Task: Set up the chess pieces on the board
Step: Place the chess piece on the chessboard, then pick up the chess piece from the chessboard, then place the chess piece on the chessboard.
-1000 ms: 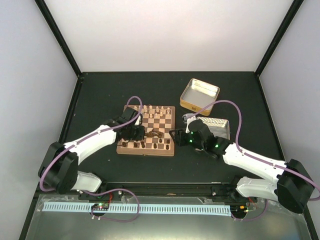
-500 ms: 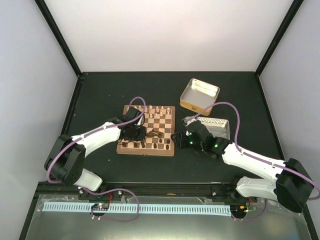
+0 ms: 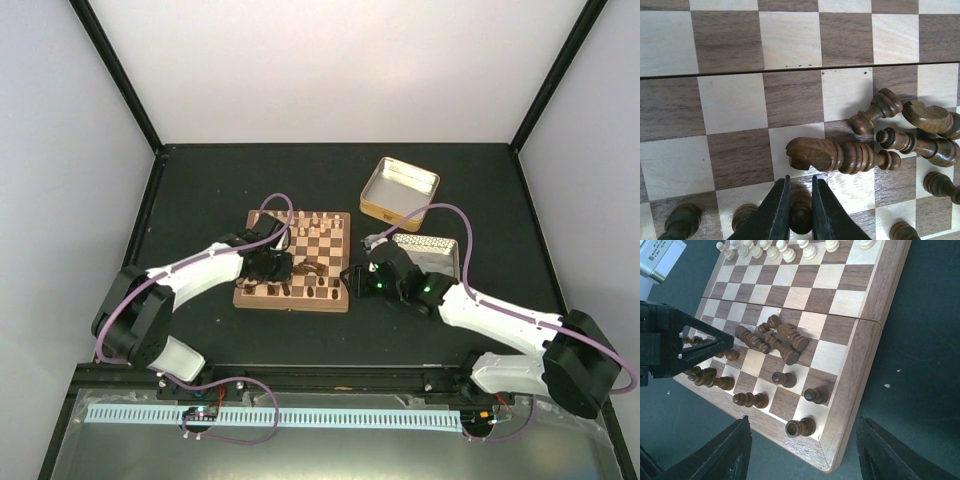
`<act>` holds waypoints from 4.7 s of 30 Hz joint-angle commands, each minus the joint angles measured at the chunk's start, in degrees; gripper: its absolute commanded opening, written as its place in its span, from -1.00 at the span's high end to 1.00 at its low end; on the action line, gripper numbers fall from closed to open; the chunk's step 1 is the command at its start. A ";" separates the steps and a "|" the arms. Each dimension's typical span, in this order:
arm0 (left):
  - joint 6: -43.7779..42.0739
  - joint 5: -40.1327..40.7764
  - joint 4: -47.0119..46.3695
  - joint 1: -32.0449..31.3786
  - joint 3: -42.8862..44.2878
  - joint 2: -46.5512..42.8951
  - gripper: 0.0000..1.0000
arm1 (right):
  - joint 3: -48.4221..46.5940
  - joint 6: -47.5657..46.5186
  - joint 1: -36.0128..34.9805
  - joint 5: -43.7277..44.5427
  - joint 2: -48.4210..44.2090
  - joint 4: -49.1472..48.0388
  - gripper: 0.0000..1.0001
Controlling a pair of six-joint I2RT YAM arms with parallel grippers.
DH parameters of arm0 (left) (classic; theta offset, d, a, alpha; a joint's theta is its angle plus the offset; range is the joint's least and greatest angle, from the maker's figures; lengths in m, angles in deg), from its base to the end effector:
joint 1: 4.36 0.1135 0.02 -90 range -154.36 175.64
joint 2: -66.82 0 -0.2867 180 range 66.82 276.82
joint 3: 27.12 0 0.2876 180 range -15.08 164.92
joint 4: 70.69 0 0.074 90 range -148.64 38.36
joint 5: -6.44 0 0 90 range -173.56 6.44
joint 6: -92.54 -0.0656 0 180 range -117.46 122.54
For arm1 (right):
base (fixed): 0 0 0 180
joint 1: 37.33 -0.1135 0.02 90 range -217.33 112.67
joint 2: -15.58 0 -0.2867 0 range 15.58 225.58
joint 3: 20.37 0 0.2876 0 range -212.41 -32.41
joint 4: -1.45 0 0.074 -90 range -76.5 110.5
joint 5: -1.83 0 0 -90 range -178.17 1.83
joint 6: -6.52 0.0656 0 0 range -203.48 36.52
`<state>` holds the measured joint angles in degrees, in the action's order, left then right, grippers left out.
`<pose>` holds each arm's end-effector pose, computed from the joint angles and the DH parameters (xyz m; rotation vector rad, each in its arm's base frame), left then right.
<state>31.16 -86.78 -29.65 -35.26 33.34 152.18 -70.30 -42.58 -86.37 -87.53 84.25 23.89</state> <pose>0.2680 -0.1647 0.1508 0.0720 2.7812 -0.3622 0.1927 0.2209 0.1962 -0.1658 2.4164 0.7673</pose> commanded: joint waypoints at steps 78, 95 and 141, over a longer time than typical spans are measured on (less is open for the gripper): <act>-0.20 5.69 -3.71 2.06 -3.11 -35.24 -0.07 | -37.41 -24.31 0.02 3.66 43.61 20.20 0.63; 5.10 -13.49 -7.96 9.42 -4.94 -35.74 -0.18 | -20.88 -32.46 -0.08 3.84 25.91 -12.62 0.78; 0.56 -54.00 -7.32 10.79 -0.49 -26.35 0.83 | -12.61 -31.10 -0.04 -26.31 10.87 -23.27 0.66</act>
<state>31.86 -134.06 -38.31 -23.98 32.40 125.95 -81.36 -74.12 -86.50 -116.25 94.15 2.32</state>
